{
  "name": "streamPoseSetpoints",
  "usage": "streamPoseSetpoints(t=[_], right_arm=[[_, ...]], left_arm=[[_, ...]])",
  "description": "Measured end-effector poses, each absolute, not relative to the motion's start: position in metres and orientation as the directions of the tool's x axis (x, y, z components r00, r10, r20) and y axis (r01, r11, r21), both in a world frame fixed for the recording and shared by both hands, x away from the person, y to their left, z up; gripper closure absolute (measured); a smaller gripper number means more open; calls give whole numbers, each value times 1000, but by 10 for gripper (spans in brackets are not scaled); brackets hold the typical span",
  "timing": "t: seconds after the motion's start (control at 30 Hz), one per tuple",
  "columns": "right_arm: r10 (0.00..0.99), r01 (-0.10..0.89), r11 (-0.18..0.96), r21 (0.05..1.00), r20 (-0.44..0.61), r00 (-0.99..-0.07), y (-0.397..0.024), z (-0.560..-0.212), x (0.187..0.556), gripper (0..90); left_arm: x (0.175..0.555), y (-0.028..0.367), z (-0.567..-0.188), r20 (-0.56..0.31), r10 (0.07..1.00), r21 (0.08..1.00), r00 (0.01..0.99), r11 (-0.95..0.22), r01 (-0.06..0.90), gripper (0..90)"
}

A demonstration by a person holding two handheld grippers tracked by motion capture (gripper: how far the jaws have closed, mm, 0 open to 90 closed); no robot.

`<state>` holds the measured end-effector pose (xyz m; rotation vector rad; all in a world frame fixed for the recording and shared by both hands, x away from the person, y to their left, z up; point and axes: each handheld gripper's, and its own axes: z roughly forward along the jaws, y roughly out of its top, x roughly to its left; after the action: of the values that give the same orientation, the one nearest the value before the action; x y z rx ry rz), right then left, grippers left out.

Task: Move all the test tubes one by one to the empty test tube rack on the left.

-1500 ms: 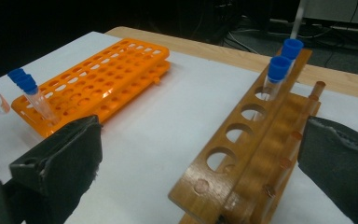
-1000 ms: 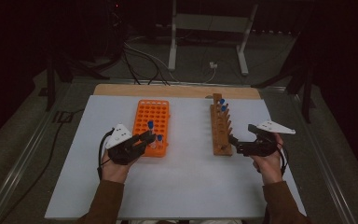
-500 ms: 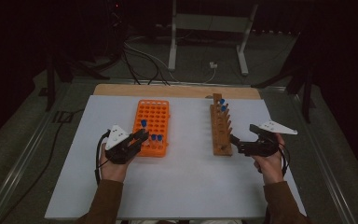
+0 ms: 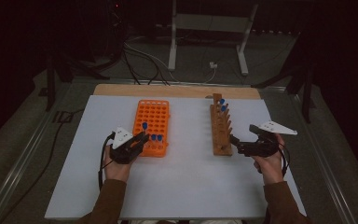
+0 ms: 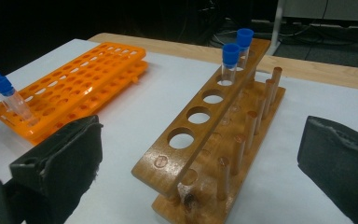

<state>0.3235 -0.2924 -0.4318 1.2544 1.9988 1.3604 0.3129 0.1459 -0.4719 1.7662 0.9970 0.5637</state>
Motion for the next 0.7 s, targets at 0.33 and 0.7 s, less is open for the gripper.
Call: streamPoseSetpoints(t=[0.33, 0.7], right_arm=[[847, 444, 122, 888, 140, -513, -292, -432, 323, 0], [848, 449, 123, 885, 142, -511, -293, -434, 322, 0]], left_arm=[[315, 139, -486, -51, 832, 881, 552, -223, 418, 782], [310, 139, -489, -28, 835, 863, 549, -257, 434, 781]])
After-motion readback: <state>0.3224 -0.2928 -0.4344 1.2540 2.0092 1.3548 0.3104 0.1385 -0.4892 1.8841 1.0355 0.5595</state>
